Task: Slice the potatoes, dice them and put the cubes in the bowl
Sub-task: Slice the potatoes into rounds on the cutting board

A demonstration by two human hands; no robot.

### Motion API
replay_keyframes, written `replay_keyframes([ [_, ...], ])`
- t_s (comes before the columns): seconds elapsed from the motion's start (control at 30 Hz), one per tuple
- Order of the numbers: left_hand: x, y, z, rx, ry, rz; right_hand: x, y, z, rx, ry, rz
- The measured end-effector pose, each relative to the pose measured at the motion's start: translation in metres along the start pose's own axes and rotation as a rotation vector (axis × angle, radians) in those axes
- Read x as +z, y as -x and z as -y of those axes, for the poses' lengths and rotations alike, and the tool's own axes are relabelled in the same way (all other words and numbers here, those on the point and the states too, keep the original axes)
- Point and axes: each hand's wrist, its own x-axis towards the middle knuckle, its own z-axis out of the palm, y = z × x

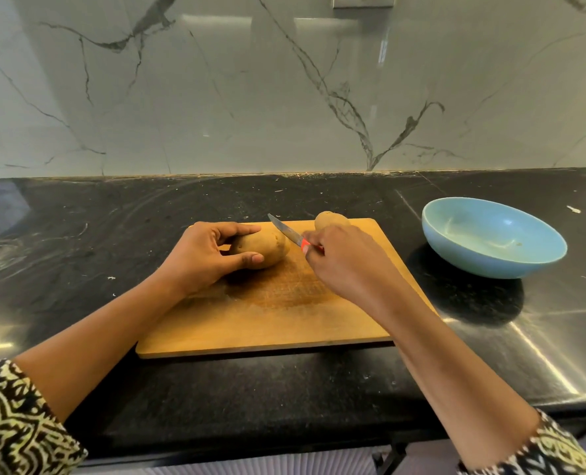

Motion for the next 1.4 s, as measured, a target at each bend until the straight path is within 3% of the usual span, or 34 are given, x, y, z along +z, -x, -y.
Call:
replay_keyframes([
  [0.63, 0.005, 0.003, 0.001, 0.014, -0.029, -0.046, 0.016, -0.003, 0.011, 0.027, 0.129, 0.090],
  [0.8, 0.004, 0.004, 0.000, -0.011, 0.007, -0.047, 0.015, 0.035, 0.005, 0.027, 0.183, 0.089],
  [1.2, 0.000, 0.004, 0.001, -0.042, 0.048, 0.002, 0.002, 0.032, -0.006, 0.144, 0.136, -0.027],
  [1.4, -0.002, 0.003, 0.005, -0.050, 0.000, -0.030, -0.001, 0.030, 0.003, 0.033, 0.095, -0.117],
])
